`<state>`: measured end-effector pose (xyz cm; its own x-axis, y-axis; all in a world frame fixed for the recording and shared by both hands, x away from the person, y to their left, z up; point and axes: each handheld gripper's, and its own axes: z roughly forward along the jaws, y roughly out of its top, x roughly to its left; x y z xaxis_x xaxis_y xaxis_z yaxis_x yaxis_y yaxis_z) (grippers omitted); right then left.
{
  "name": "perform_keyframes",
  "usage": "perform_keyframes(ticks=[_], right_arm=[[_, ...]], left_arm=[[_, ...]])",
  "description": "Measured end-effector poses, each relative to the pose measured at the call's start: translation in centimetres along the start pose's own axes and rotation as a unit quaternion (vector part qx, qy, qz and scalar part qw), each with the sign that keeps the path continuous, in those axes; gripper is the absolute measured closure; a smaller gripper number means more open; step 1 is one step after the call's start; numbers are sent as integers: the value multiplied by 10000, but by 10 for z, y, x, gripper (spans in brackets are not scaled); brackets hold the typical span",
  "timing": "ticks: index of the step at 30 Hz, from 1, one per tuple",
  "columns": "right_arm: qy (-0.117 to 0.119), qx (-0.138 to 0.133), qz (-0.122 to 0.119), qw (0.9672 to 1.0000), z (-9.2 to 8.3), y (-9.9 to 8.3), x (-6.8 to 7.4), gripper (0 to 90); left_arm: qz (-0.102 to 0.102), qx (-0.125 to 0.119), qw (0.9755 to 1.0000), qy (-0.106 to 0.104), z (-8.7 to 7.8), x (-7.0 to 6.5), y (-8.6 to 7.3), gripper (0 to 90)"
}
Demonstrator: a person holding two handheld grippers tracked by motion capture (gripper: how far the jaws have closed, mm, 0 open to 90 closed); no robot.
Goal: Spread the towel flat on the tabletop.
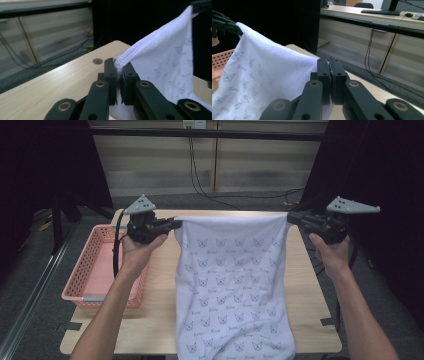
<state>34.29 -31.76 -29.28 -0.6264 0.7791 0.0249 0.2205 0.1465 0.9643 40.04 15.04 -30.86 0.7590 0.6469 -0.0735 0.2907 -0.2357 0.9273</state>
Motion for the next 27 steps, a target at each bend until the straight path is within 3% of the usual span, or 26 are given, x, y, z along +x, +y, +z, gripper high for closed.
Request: perform_keyframes(ticks=[2, 4, 5, 6, 7, 8, 10, 11, 12, 14, 18, 20, 23, 25, 26, 27], right_arm=[[-76, 11, 26, 10000, 17, 5, -7, 883], [-183, 148, 104, 9997, 37, 0, -17, 882], [-260, 259, 130, 9992, 45, -6, -22, 873], [-471, 544, 175, 9973, 59, -18, -30, 822], [-620, 741, 268, 9950, 68, -28, -36, 724], [-698, 823, 328, 9936, 72, -37, -40, 690], [-733, 806, 473, 9929, 74, -51, -47, 681], [-768, 826, 582, 9919, 72, -57, -50, 681], [-654, 819, 669, 9922, 70, -64, -51, 683], [-613, 836, 653, 9925, 66, -70, -48, 676], [-317, 928, 554, 9936, 53, -81, -28, 625], [-228, 984, 460, 9938, 44, -88, -16, 596], [-12, 1122, 334, 9931, 29, -102, 3, 574], [243, 1153, 405, 9922, 17, -115, 15, 532], [242, 1179, 401, 9919, 12, -119, 20, 503], [384, 1208, 427, 9910, 4, -128, 28, 490]], left_arm=[[-156, 29, 9998, 150, 13, 16, 0, 837], [-376, 201, 9988, 253, 27, 27, -6, 690], [-553, 313, 9970, 447, 35, 33, -13, 617], [-614, 428, 9959, 512, 40, 36, -18, 524], [-664, 479, 9956, 454, 44, 38, -23, 512], [-731, 412, 9950, 540, 45, 36, -26, 526], [-768, 306, 9962, 262, 44, 31, -27, 521], [-601, 342, 9969, 370, 45, 25, -26, 519], [-582, 374, 9971, 309, 46, 22, -26, 502], [-585, 408, 9973, 200, 46, 17, -28, 524], [-506, 482, 9976, -2, 42, 2, -42, 547], [-667, 455, 9965, -212, 38, -6, -55, 568], [-548, 622, 9955, -457, 33, -26, -73, 591], [-534, 640, 9944, -650, 27, -37, -85, 600], [-427, 581, 9951, -672, 19, -48, -93, 616], [-384, 614, 9938, -847, 13, -55, -100, 617]])
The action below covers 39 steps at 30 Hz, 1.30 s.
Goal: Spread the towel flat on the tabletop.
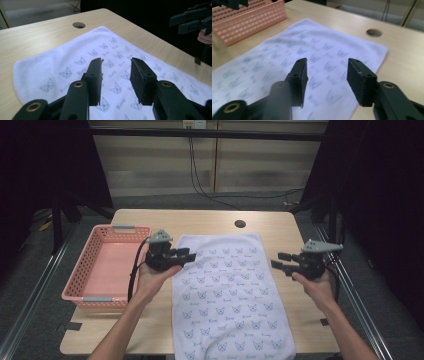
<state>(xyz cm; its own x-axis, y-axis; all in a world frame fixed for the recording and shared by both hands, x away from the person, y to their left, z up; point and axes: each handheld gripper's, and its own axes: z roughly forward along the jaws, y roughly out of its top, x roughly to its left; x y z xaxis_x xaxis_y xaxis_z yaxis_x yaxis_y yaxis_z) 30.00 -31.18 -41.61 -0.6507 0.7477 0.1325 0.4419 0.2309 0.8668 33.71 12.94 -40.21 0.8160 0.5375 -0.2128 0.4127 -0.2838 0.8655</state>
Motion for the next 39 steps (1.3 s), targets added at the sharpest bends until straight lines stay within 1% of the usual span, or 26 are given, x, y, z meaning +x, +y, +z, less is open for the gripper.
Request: perform_keyframes(ticks=[1, 2, 3, 5, 7, 8, 10, 11, 12, 14, 16, 17, 18, 20, 22, 25, 26, 29, 30, 31, 32, 33, 35, 36, 37, 39], right_arm=[[73, 7, -15, 10000, -4, -9, 6, 500], [128, 50, -9, 9999, -7, -17, 11, 515], [209, 96, 0, 9997, -9, -26, 16, 525], [284, 310, -6, 9991, -8, -44, 25, 527], [359, 580, -4, 9977, -1, -60, 31, 527], [380, 738, -31, 9965, 4, -66, 32, 531], [353, 976, -120, 9945, 13, -71, 34, 530], [384, 1050, -106, 9937, 17, -73, 34, 530], [366, 1105, -136, 9931, 22, -73, 34, 526], [302, 1232, -318, 9914, 32, -74, 32, 528], [229, 1369, -309, 9898, 40, -76, 29, 536], [158, 1451, -405, 9885, 43, -77, 30, 542], [111, 1463, -512, 9878, 44, -78, 31, 555], [19, 1502, -633, 9866, 42, -78, 33, 628], [-39, 1513, -618, 9865, 39, -79, 33, 734], [-57, 1544, -572, 9863, 31, -83, 33, 853], [-39, 1562, -524, 9863, 29, -84, 33, 863], [-37, 1639, -469, 9854, 21, -87, 37, 875], [-26, 1668, -466, 9849, 17, -88, 39, 875], [-4, 1695, -443, 9845, 15, -90, 42, 875], [68, 1727, -445, 9839, 12, -91, 43, 876], [163, 1762, -472, 9831, 8, -93, 47, 875], [432, 1794, -350, 9822, 2, -96, 48, 876], [488, 1797, -333, 9819, 0, -98, 49, 877], [538, 1843, -392, 9806, -3, -99, 51, 877], [660, 1918, -471, 9781, -7, -100, 56, 879]], left_arm=[[-23, 108, 9999, -88, -4, -6, -9, 616], [-83, 209, 9997, -43, -9, -11, -19, 617], [-141, 263, 9995, -88, -12, -15, -29, 622], [-179, 490, 9986, -89, -15, -21, -48, 649], [-217, 684, 9973, -179, -13, -24, -64, 649], [-262, 750, 9967, -145, -10, -24, -71, 647], [-381, 844, 9955, -188, -3, -22, -84, 633], [-383, 943, 9947, -142, 1, -22, -87, 617], [-324, 1002, 9943, -189, 3, -22, -88, 602], [-354, 1069, 9933, -249, 8, -23, -91, 578], [-264, 1201, 9920, -270, 14, -26, -93, 574], [-199, 1238, 9918, -248, 16, -27, -94, 566], [-204, 1271, 9913, -265, 17, -26, -95, 557], [-139, 1310, 9913, -75, 18, -25, -97, 555], [-117, 1387, 9903, -20, 20, -24, -100, 555], [3, 1513, 9885, 66, 23, -25, -102, 558], [43, 1499, 9887, 82, 25, -24, -103, 565], [73, 1522, 9883, -104, 27, -25, -102, 563], [116, 1517, 9883, -89, 28, -27, -103, 564], [191, 1538, 9879, -61, 28, -28, -103, 603], [295, 1611, 9865, -27, 28, -30, -102, 686], [329, 1621, 9862, -59, 28, -31, -103, 735], [377, 1640, 9856, -150, 27, -33, -104, 845], [374, 1676, 9850, -159, 27, -34, -104, 869], [354, 1688, 9847, -251, 27, -35, -104, 873], [344, 1708, 9843, -295, 25, -38, -106, 877]])
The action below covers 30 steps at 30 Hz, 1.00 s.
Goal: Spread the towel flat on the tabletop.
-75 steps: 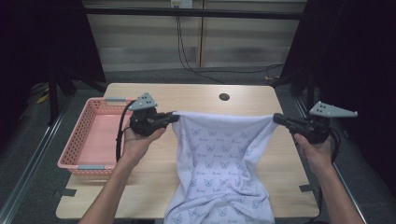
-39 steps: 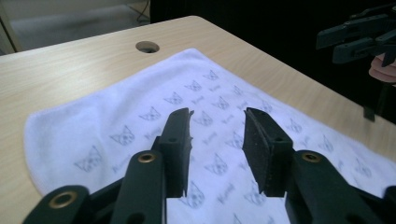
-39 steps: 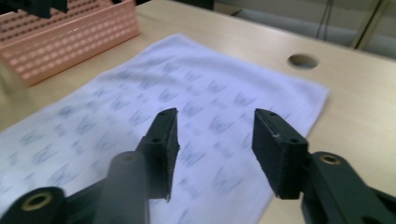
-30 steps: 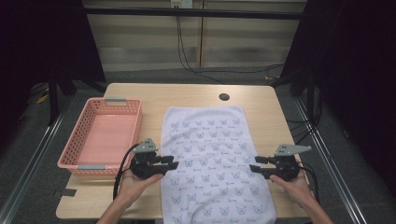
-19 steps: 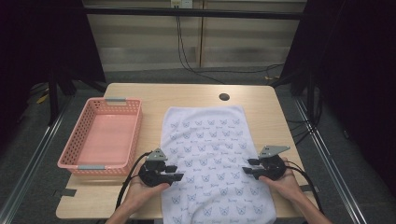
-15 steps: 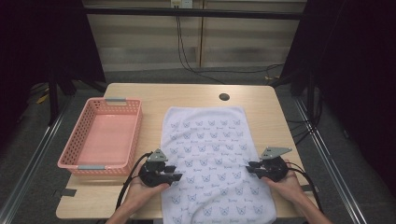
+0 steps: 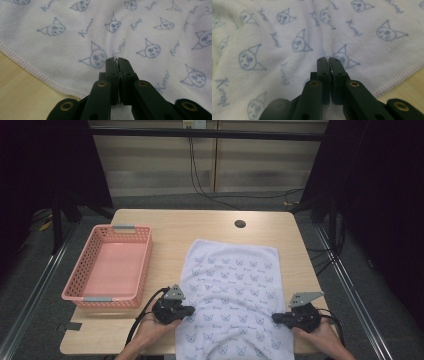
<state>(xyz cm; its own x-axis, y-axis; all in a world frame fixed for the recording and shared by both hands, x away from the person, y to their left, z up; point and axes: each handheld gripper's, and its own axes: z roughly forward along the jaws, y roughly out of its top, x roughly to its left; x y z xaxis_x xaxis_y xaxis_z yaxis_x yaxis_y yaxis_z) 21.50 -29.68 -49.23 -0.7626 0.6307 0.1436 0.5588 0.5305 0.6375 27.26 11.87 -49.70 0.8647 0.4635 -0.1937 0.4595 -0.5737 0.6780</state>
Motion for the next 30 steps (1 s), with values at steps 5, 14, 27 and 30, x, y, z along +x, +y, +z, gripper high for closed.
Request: perform_keyframes(ticks=[5, 14, 27, 30], right_arm=[[180, 37, -143, 9997, -6, -4, 10, 790], [-245, -643, 168, 9975, -8, 10, -3, 622], [-623, -670, 285, 9954, 27, 51, -41, 567], [-813, -437, 145, 9956, 38, 51, -46, 624]], left_arm=[[-27, 161, 9995, -260, -7, -13, -8, 878], [-268, -123, 9991, -309, -17, -7, -6, 619], [-535, -476, 9964, 456, 14, 50, 35, 626], [-258, -227, 9979, 558, 19, 47, 29, 724]])
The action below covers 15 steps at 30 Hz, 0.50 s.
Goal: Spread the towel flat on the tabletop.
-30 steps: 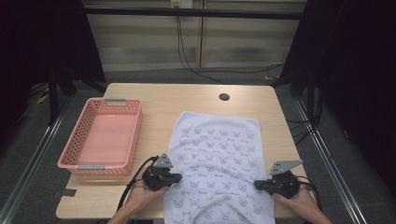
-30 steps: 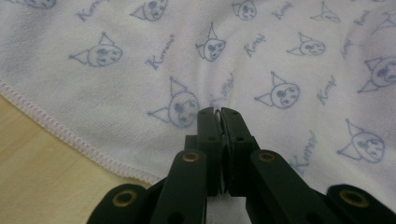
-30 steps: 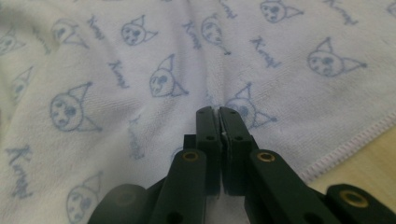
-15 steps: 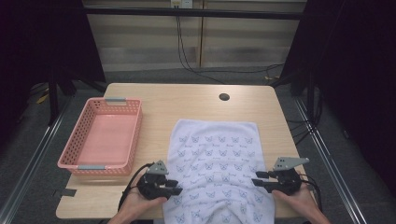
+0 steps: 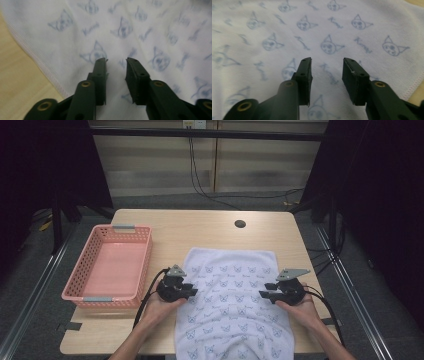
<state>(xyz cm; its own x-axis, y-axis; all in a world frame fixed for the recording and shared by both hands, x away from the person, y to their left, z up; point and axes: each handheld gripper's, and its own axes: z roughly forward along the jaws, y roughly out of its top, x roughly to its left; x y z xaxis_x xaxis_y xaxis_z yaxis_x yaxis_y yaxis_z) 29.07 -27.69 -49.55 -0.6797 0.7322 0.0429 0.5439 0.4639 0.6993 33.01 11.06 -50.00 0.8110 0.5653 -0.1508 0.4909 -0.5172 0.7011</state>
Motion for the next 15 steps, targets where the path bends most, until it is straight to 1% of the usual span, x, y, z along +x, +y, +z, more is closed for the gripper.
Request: perform_keyframes(ticks=[1, 2, 3, 4, 5, 6, 7, 9, 10, 11, 12, 14, 15], right_arm=[[53, 94, -2, 9999, 3, -2, 0, 636], [1, 45, -51, 10000, 3, -4, 1, 660], [-2, 81, -57, 10000, 1, -4, 1, 705], [-13, 87, -82, 9999, 0, -5, 2, 729], [-51, 81, -78, 9999, -1, -6, 4, 754], [-50, 88, -105, 9999, -3, -8, 6, 784], [-59, 94, -135, 9998, -5, -11, 8, 811], [50, 120, -111, 9999, -11, -15, 11, 849], [76, 136, -77, 9998, -14, -18, 13, 858], [139, 157, -72, 9998, -16, -20, 15, 863], [157, 173, -117, 9997, -19, -23, 17, 865], [251, 249, -117, 9993, -26, -27, 23, 873], [294, 287, -99, 9991, -29, -30, 26, 874]], left_arm=[[-15, 32, 10000, 11, -1, 0, -1, 768], [66, 63, 9999, 69, -2, -2, -1, 812], [131, 59, 9999, 72, -3, -3, -3, 833], [127, 16, 9999, 58, -3, -5, -5, 855], [200, 51, 9998, 75, -5, -9, -7, 875], [225, 49, 9997, 22, -7, -11, -8, 880], [188, 59, 9998, -2, -8, -14, -10, 881], [108, 100, 9998, -142, -13, -17, -15, 884], [118, 90, 9996, -229, -14, -19, -17, 885], [110, 134, 9996, -241, -16, -22, -18, 886], [119, 169, 9992, -335, -18, -26, -20, 886], [49, 261, 9984, -503, -22, -35, -25, 886], [124, 301, 9976, -610, -25, -41, -28, 886]])
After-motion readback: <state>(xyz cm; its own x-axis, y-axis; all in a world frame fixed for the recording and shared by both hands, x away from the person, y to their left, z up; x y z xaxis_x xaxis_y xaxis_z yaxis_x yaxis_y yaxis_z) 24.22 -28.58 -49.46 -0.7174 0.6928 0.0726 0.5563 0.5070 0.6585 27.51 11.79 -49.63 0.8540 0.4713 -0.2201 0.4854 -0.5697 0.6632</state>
